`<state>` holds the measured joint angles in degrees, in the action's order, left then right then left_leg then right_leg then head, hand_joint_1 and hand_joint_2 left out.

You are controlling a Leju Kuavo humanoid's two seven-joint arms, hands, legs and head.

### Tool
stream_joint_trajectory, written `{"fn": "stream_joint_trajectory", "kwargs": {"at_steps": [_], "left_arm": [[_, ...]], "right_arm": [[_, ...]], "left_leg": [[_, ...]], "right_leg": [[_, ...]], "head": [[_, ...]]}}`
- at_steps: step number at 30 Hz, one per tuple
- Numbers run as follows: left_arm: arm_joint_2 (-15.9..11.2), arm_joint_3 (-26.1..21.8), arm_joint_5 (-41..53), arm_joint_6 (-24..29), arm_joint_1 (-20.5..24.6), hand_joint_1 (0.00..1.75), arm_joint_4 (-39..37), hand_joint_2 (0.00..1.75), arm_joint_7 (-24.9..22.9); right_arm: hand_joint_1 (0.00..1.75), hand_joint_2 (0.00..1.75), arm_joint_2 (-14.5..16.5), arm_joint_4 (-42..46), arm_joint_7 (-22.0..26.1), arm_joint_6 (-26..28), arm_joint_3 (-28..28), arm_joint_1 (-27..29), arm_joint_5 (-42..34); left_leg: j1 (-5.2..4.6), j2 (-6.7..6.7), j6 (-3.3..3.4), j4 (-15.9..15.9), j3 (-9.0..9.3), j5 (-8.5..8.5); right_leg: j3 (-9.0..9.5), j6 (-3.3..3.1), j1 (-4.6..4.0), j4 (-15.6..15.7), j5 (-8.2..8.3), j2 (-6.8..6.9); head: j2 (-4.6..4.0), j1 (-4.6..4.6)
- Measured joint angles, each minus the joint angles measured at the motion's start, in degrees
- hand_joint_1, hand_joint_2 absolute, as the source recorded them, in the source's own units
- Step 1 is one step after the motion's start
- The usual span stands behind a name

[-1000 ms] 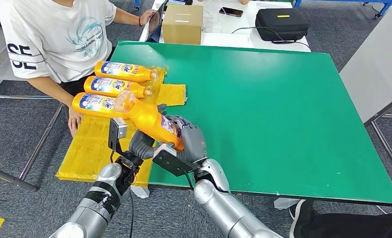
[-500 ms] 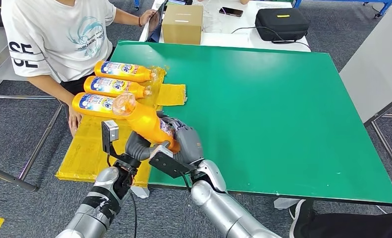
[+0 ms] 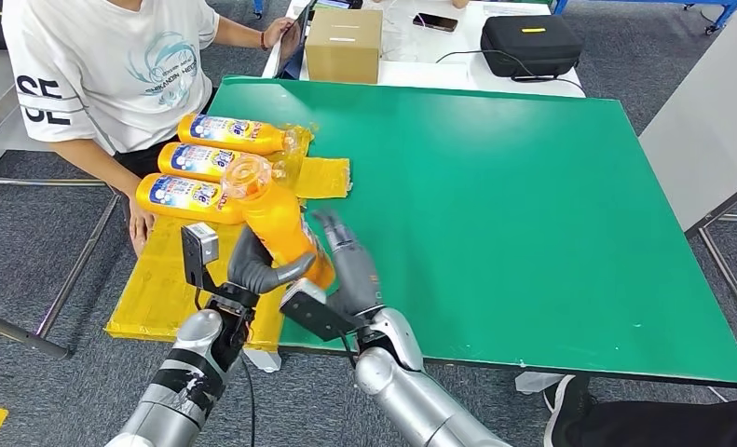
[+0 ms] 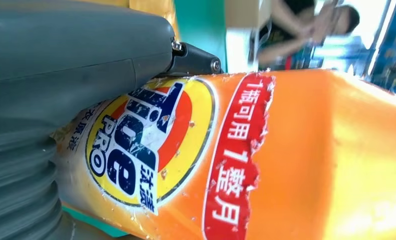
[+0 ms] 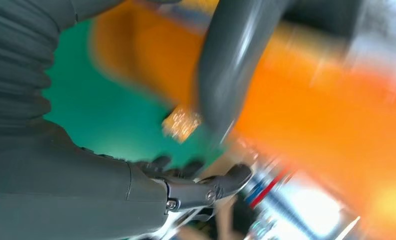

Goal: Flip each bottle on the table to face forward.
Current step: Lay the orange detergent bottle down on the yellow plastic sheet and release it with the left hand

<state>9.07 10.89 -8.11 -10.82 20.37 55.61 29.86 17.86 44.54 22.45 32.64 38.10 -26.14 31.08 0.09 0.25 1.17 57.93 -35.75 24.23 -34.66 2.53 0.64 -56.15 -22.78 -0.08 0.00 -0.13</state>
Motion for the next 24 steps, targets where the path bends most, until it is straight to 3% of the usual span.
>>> {"fn": "stream_joint_trajectory", "kwargs": {"at_steps": [10,20,24], "left_arm": [[-0.92,-2.5,6.77,9.83,1.42,1.75,-0.34,1.75,2.25],[-1.89,-4.44,8.39,11.15,2.59,1.75,-2.45,1.75,2.75],[-2.42,-4.42,15.08,16.79,3.25,1.75,-3.32,1.75,2.75]], "right_arm": [[0.0,1.75,-1.22,8.86,2.08,5.41,-6.11,4.25,-5.63],[0.0,1.75,-2.61,15.6,2.31,5.54,-9.41,6.71,-6.39],[0.0,1.75,-2.7,16.65,2.88,5.71,-9.99,7.16,-7.32]], "left_leg": [[0.0,-0.02,0.0,0.0,-0.01,0.0],[0.0,-0.02,0.0,0.0,-0.01,0.0],[0.0,-0.02,0.0,0.0,-0.01,0.0]], "right_leg": [[0.0,0.0,0.0,0.0,0.0,0.01],[-0.01,0.0,0.0,0.0,0.0,0.01],[-0.01,0.0,0.0,0.0,0.0,0.01]], "head": [[0.0,0.01],[0.0,0.02],[0.0,0.01]]}}
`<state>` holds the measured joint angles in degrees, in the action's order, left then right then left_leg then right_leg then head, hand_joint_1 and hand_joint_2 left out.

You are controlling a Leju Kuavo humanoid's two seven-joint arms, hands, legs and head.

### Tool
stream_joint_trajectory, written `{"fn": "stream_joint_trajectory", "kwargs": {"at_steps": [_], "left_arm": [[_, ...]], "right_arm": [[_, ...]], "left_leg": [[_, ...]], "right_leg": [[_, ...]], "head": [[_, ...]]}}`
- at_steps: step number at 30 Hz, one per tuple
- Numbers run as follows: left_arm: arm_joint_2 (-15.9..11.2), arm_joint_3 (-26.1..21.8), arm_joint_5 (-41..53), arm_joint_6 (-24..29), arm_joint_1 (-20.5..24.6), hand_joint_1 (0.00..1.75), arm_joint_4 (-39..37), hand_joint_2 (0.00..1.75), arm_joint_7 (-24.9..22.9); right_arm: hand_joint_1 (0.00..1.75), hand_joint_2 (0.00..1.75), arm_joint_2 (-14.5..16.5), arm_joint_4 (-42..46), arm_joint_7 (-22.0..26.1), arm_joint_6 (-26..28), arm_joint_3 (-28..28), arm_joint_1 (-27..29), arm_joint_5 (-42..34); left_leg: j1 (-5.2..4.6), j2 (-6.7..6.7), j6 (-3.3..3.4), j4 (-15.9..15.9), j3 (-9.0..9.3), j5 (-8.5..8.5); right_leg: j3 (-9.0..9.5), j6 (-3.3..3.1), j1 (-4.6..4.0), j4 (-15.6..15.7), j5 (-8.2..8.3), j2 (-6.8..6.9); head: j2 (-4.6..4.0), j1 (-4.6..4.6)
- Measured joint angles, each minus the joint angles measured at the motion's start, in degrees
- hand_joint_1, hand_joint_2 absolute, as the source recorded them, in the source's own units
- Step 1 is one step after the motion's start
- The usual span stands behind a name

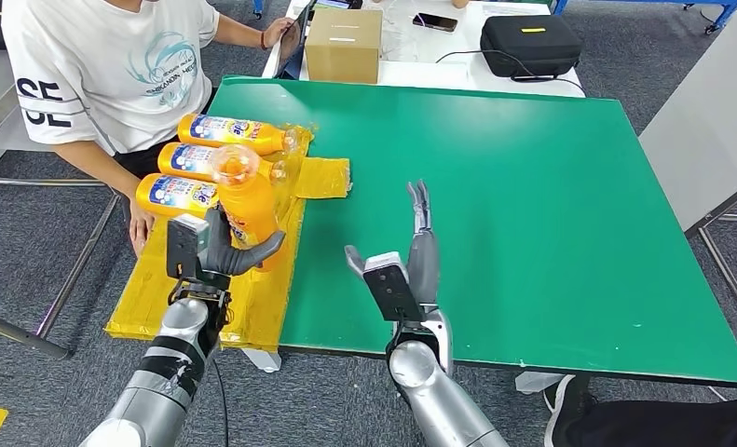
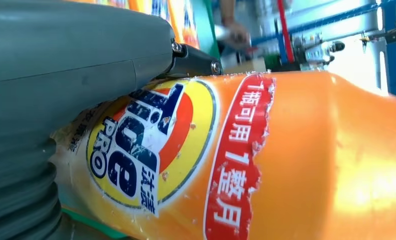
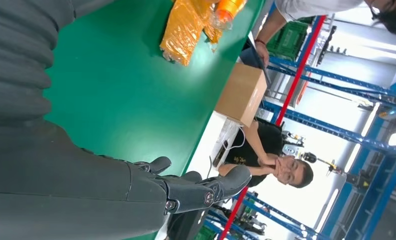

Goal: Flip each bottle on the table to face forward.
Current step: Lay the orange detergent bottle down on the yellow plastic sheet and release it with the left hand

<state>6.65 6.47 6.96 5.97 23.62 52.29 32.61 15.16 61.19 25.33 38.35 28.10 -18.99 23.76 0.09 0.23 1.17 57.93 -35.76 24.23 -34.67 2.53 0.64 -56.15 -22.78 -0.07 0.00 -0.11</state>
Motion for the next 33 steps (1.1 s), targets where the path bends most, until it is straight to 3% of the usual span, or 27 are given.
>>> {"fn": "stream_joint_trajectory", "kwargs": {"at_steps": [6,9,14,19,30,33], "left_arm": [[-4.61,2.25,23.59,13.68,4.67,1.75,-7.26,1.75,-2.37],[-7.92,4.59,34.09,16.48,6.74,1.75,-12.22,1.75,-5.14],[-13.26,8.92,46.1,15.47,8.92,1.75,-19.79,1.75,-9.3],[-17.06,12.84,52.15,14.14,10.63,1.75,-24.85,1.75,-11.81],[-20.76,18.84,58.91,10.86,15.26,1.75,-30.53,1.75,-14.71],[-21.11,19.66,59.82,10.05,15.93,0.48,-31.06,1.75,-14.5]], "right_arm": [[0.0,1.75,-0.87,3.04,0.39,-1.39,-1.97,0.92,-1.78],[0.0,1.75,-1.37,4.76,0.46,-2.72,-3.2,1.66,-3.33],[0.0,1.75,-1.92,5.56,1.25,-5.43,-4.96,2.03,-5.48],[0.0,1.75,-1.97,5.32,1.83,-7.1,-5.56,1.96,-6.3],[0.0,1.75,-1.93,3.55,2.56,-8.99,-5.85,1.42,-6.96],[0.0,1.75,-1.91,3.12,2.67,-9.44,-5.85,1.12,-7.24]], "left_leg": [[0.01,0.01,-0.01,0.0,0.01,-0.02],[0.01,0.11,-0.02,0.0,0.01,-0.02],[0.02,0.2,-0.03,0.0,0.0,-0.02],[0.02,0.18,-0.04,-0.01,-0.04,-0.01],[0.02,0.18,-0.11,-0.03,0.15,-0.05],[0.02,0.2,-0.14,-0.03,0.19,-0.07]], "right_leg": [[0.0,0.0,-0.01,-0.02,0.01,-0.01],[-0.04,-0.01,-0.01,-0.04,0.01,-0.04],[-0.08,-0.01,-0.01,-0.05,0.0,-0.07],[-0.09,-0.02,-0.01,-0.05,0.0,-0.09],[0.04,-0.04,-0.01,-0.15,0.01,-0.07],[0.06,-0.05,-0.01,-0.18,0.01,-0.08]], "head": [[0.0,-0.01],[0.0,0.01],[0.0,-0.01],[0.0,-0.01],[0.0,-0.01],[0.0,0.0]]}}
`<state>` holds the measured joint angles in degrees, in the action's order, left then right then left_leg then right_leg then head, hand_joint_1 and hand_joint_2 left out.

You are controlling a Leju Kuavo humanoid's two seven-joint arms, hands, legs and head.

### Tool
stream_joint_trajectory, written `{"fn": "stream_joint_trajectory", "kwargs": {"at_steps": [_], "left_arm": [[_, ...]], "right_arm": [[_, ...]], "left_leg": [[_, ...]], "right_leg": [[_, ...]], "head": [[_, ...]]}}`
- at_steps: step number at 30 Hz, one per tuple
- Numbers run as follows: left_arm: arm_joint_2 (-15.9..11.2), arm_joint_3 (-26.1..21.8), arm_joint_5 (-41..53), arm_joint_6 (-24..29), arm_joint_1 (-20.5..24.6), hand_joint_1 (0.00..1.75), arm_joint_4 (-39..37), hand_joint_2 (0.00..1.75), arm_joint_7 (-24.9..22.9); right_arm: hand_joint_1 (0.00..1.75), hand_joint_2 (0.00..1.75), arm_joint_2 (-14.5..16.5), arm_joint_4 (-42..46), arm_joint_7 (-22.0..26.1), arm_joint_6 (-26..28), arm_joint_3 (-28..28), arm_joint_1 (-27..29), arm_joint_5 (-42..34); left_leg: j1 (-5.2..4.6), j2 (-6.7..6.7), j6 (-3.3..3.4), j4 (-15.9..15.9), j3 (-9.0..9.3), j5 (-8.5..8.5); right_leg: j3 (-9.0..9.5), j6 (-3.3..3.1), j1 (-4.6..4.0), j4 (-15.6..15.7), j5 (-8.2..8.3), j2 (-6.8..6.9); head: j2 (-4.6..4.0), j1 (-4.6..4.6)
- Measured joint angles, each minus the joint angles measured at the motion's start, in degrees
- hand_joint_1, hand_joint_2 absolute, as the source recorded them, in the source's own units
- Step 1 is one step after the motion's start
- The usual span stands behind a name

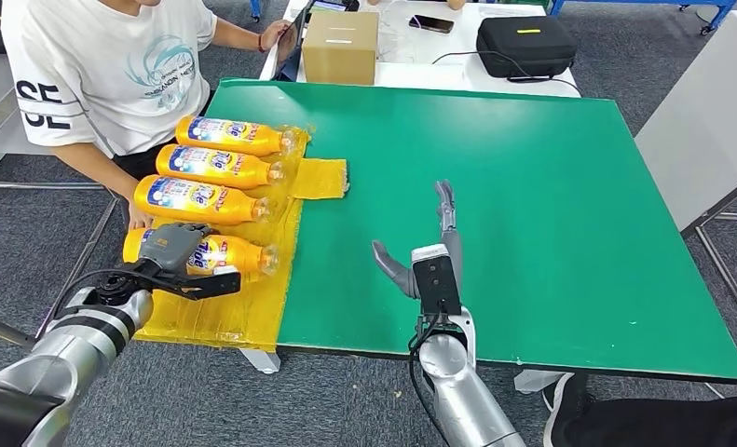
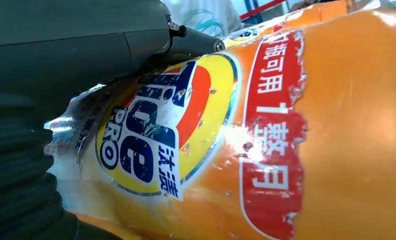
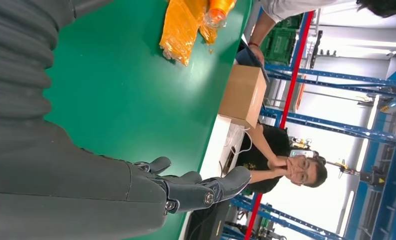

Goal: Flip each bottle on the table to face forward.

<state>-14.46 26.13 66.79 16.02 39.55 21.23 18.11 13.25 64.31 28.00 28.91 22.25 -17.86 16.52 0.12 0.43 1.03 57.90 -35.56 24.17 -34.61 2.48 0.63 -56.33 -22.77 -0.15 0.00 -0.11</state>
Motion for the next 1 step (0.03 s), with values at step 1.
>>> {"fn": "stream_joint_trajectory", "kwargs": {"at_steps": [1], "left_arm": [[-0.06,0.15,0.16,-0.01,0.08,0.06,-0.07,1.75,0.03]], "right_arm": [[0.0,1.75,0.0,-0.07,0.02,-0.1,0.0,-0.05,-0.05]], "left_leg": [[0.0,0.0,0.0,0.0,0.01,0.0]], "right_leg": [[0.0,0.0,0.0,-0.01,0.0,0.0]], "head": [[0.0,0.0]]}}
